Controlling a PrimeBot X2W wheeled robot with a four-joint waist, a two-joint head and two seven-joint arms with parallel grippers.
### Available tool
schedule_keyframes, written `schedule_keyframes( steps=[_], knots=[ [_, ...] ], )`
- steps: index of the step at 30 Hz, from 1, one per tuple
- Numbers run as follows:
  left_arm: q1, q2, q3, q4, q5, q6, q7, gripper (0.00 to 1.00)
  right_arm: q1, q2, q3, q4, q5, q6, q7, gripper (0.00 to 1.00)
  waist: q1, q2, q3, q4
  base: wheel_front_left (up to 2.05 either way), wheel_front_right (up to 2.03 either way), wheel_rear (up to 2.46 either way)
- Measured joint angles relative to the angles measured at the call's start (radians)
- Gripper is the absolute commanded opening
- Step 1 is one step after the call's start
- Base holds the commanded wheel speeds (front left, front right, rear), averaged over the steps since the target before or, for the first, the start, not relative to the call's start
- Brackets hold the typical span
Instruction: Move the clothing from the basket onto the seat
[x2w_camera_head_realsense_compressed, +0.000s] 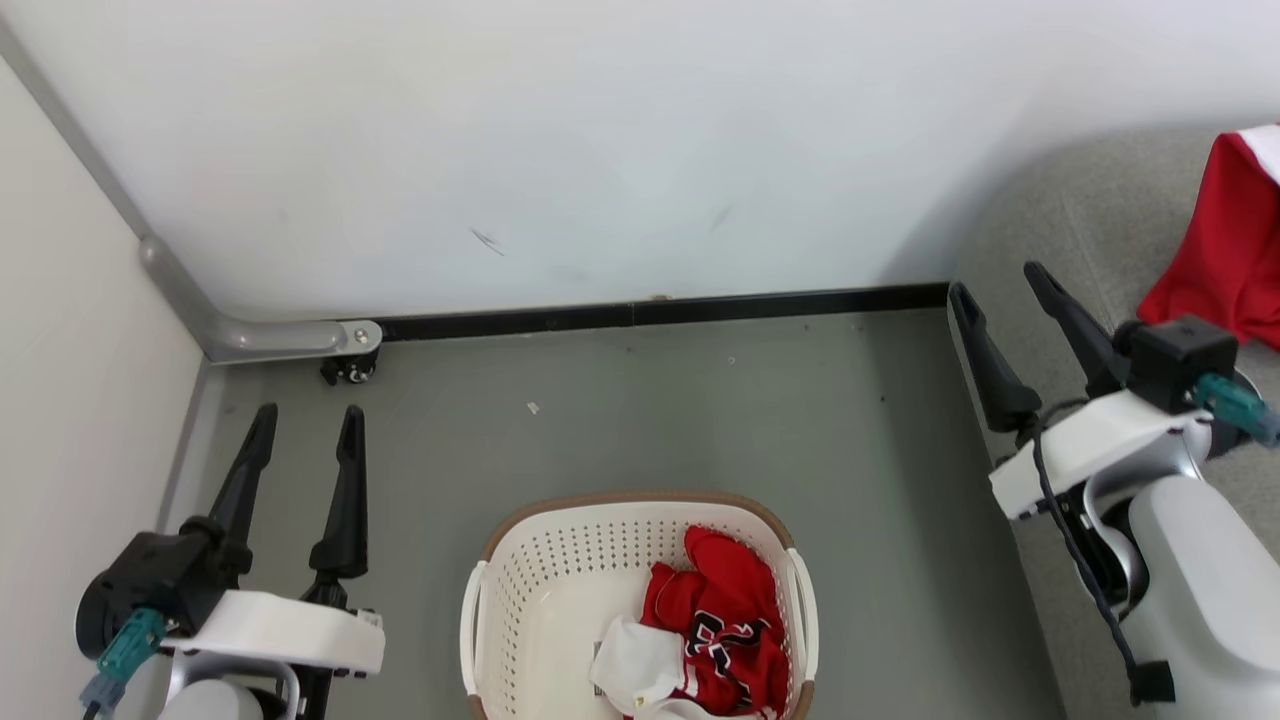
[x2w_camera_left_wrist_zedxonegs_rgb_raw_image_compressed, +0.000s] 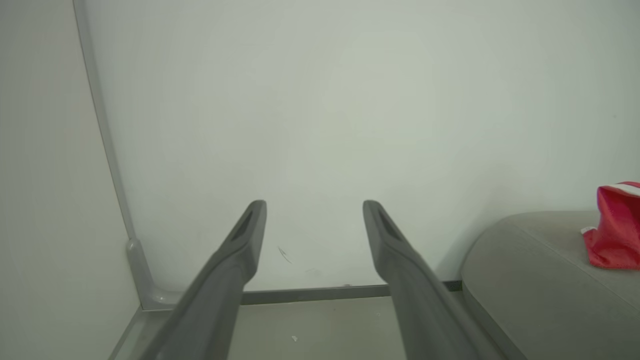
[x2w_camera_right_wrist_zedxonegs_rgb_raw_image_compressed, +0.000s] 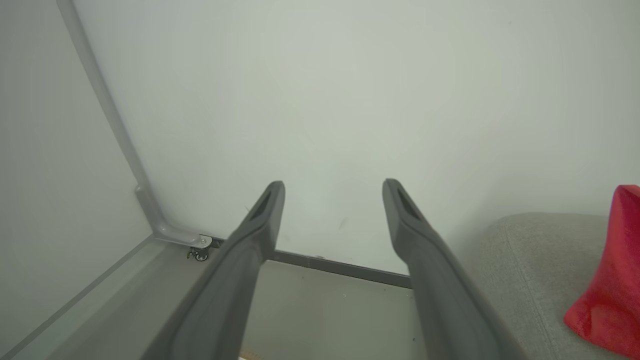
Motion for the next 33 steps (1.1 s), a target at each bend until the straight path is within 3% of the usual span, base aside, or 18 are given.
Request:
schedule_keyframes(
  steps=[21, 33],
  knots=[
    [0.17, -0.014, 0.061, 0.029, 0.051, -0.062, -0.001, 1.0, 0.308, 0.072, -0.086, -0.185, -0.06, 0.0, 0.0, 1.0, 0.0, 0.0, -0.151, 0.025, 0.0, 0.0, 0.0],
    [0.215, -0.027, 0.089, 0.032, 0.067, -0.088, -0.001, 1.0, 0.39, 0.084, -0.106, -0.235, -0.088, 0.0, 0.0, 1.0, -0.0001, 0.0, -0.181, 0.03, 0.0, 0.0, 0.0]
  ],
)
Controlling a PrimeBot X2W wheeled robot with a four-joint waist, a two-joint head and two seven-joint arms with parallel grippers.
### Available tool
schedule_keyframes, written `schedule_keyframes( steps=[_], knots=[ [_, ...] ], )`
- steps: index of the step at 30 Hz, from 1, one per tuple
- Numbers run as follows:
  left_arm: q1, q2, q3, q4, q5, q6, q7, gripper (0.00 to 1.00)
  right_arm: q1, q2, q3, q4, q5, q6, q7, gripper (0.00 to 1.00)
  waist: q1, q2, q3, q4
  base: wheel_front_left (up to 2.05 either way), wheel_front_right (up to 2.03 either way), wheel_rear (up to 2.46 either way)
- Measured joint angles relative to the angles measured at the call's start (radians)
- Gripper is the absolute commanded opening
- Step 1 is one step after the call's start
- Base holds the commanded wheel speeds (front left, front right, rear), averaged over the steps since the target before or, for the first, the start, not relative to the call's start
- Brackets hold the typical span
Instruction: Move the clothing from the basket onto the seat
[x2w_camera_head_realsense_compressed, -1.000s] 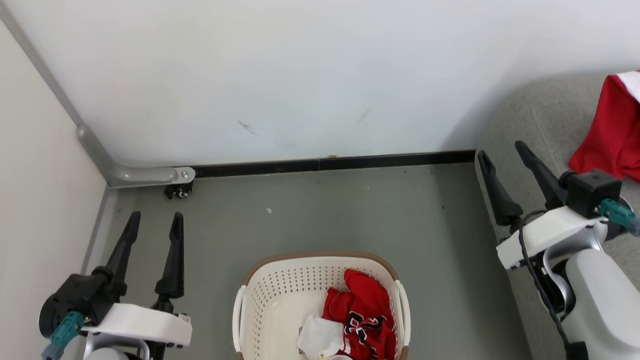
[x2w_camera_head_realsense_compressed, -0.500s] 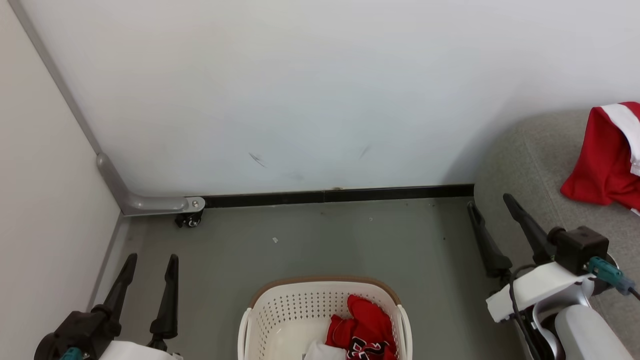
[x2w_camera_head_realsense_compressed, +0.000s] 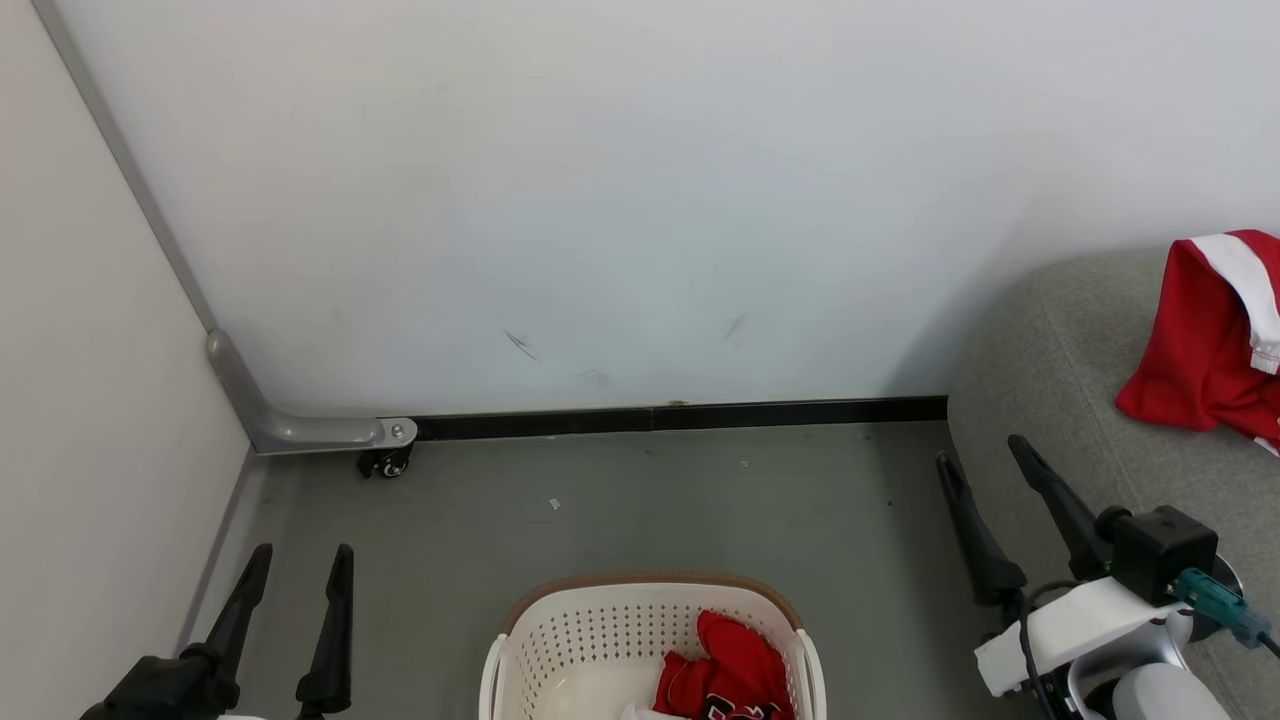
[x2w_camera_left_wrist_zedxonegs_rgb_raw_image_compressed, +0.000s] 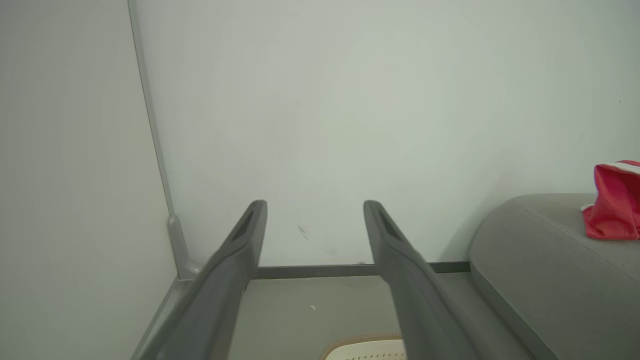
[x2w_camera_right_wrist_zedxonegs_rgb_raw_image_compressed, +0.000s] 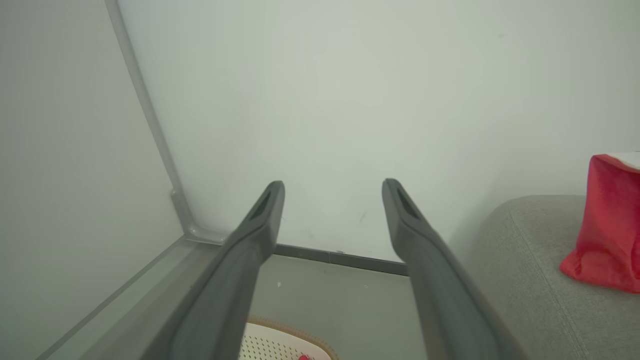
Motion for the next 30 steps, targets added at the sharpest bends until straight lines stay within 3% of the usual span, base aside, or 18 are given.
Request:
schedule_keyframes(
  steps=[19, 30],
  knots=[
    [0.009, -0.033, 0.021, -0.004, 0.035, -0.035, 0.0, 1.0, 0.038, 0.007, -0.007, -0.053, -0.016, 0.0, 0.0, 1.0, 0.0, 0.0, 0.016, -0.001, 0.0, 0.0, 0.0],
    [0.022, -0.052, -0.018, 0.049, 0.035, -0.064, 0.0, 1.0, 0.038, 0.008, -0.017, -0.068, -0.018, 0.0, 0.0, 1.0, 0.0, 0.0, 0.036, -0.006, 0.0, 0.0, 0.0]
  ],
)
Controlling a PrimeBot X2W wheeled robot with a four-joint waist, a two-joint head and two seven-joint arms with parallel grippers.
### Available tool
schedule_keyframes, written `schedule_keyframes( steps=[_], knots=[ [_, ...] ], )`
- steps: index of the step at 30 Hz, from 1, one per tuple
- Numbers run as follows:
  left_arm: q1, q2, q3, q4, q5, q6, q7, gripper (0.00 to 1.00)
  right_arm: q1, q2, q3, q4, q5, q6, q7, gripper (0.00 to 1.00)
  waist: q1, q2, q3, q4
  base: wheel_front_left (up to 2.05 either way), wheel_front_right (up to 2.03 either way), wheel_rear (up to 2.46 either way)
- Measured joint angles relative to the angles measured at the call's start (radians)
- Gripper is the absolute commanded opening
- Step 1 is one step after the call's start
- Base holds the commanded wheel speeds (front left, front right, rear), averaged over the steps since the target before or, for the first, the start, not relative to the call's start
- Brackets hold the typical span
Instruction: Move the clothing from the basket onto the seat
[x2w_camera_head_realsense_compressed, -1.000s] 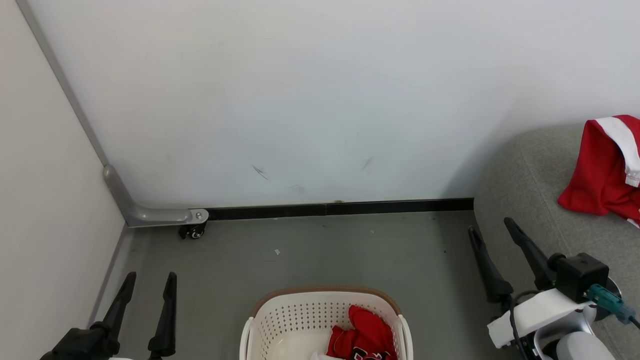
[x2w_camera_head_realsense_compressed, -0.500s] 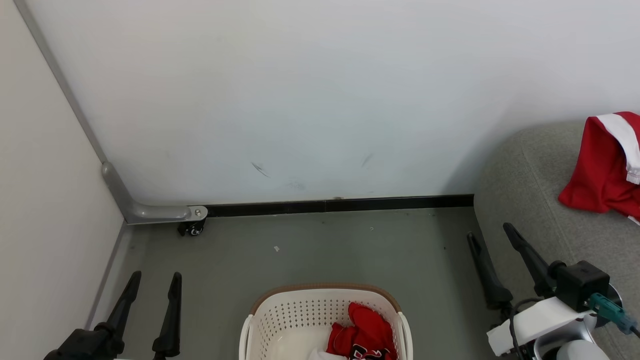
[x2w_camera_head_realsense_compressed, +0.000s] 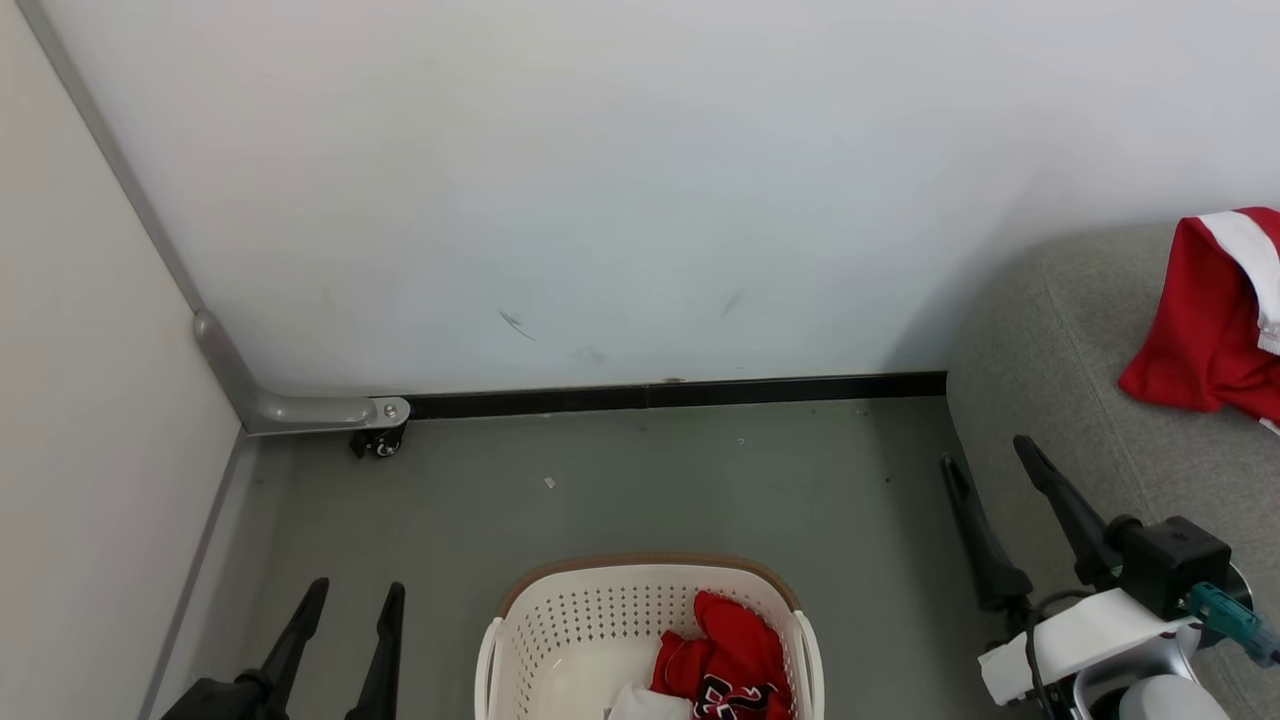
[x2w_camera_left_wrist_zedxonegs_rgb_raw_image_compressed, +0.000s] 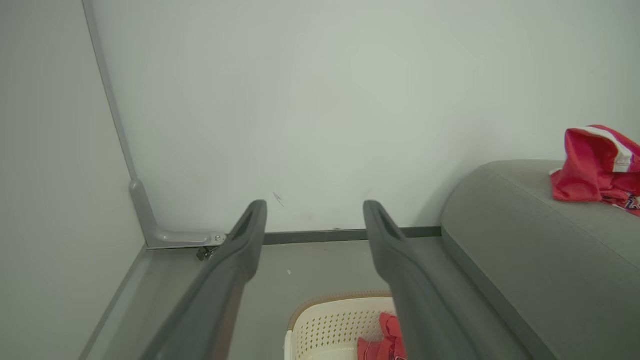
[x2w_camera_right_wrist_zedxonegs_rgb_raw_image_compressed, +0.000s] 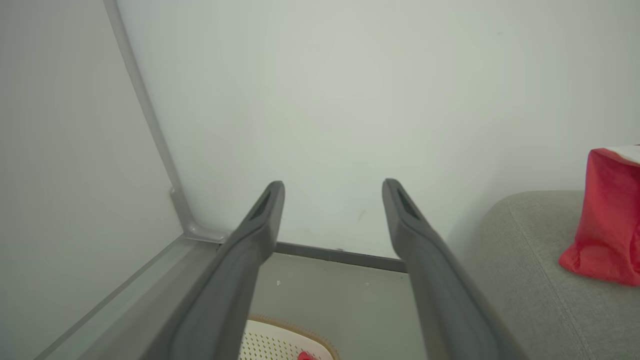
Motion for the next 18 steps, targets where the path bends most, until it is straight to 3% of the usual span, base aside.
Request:
schedule_keyframes(
  steps=[18],
  knots=[
    [-0.059, -0.015, -0.07, 0.111, -0.012, -0.051, 0.017, 1.0, -0.031, -0.012, -0.029, -0.047, 0.002, 0.0, 0.0, 1.0, 0.0001, 0.0, 0.079, -0.032, 0.0, 0.0, 0.0]
  ],
)
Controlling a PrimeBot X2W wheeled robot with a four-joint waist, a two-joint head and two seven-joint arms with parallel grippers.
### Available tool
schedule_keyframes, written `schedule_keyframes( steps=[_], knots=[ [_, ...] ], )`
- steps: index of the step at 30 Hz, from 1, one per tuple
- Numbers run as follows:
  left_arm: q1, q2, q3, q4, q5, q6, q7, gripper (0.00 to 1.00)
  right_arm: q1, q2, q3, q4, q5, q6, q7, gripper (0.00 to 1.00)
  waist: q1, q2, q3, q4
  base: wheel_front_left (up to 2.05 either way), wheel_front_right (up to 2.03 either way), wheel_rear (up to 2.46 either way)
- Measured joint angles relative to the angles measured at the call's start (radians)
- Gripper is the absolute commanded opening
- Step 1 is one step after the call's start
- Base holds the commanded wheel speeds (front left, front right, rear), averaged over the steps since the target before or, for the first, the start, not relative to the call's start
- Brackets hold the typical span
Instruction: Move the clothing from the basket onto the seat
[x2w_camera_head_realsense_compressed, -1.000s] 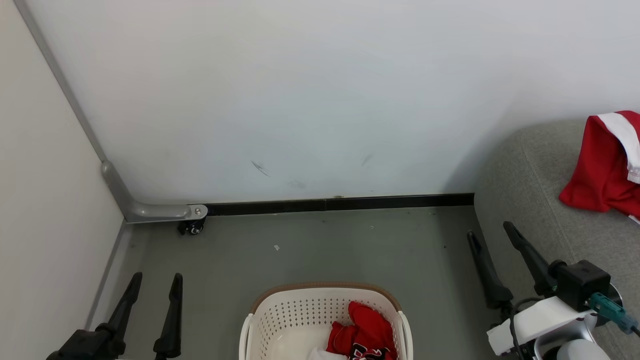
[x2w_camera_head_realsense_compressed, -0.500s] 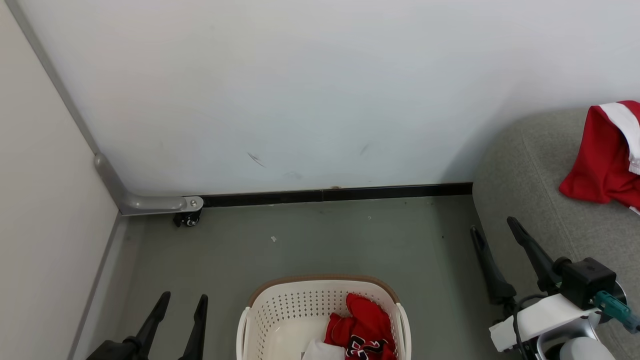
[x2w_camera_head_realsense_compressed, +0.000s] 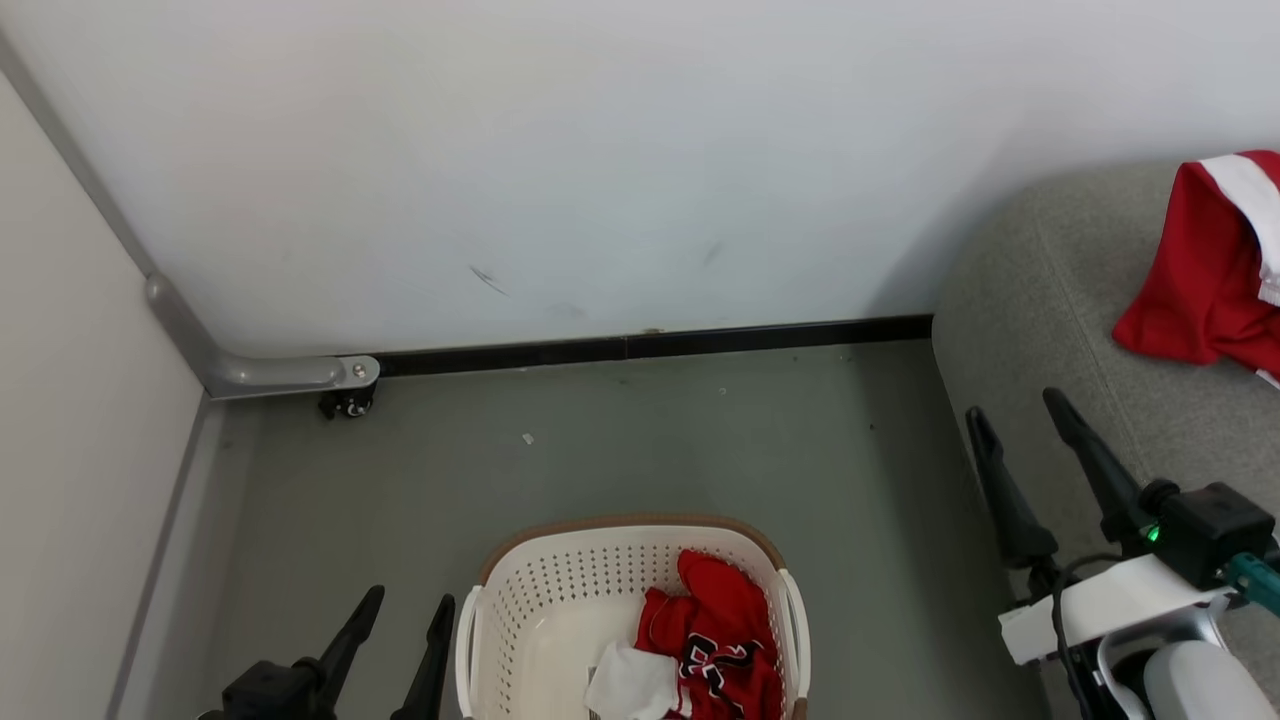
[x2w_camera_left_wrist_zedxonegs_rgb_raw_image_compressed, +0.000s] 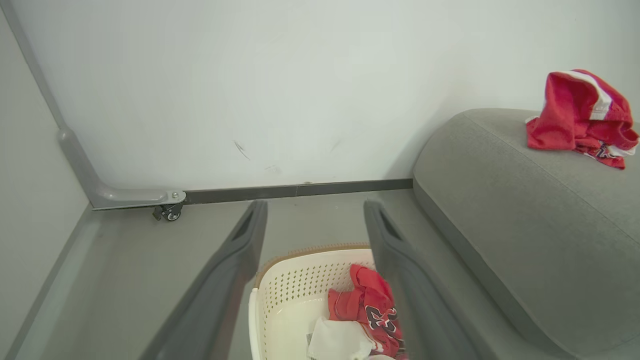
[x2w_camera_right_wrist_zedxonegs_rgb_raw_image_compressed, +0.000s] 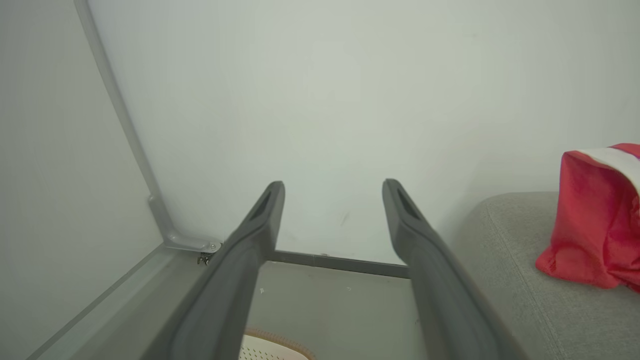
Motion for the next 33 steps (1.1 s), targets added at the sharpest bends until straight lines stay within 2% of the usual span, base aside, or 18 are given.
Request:
schedule_keyframes(
  steps=[16, 33],
  knots=[
    [-0.145, -0.024, -0.074, 0.108, -0.053, -0.03, 0.106, 1.0, -0.099, -0.013, -0.024, -0.048, 0.002, 0.0, 0.0, 1.0, 0.0, 0.0, 0.12, -0.038, 0.0, 0.0, 0.0],
    [-0.323, -0.048, -0.161, 0.253, -0.053, -0.035, 0.198, 1.0, -0.269, -0.04, 0.038, -0.099, 0.009, 0.0, 0.0, 1.0, 0.0, 0.0, 0.289, -0.089, 0.0, 0.0, 0.0]
  ],
)
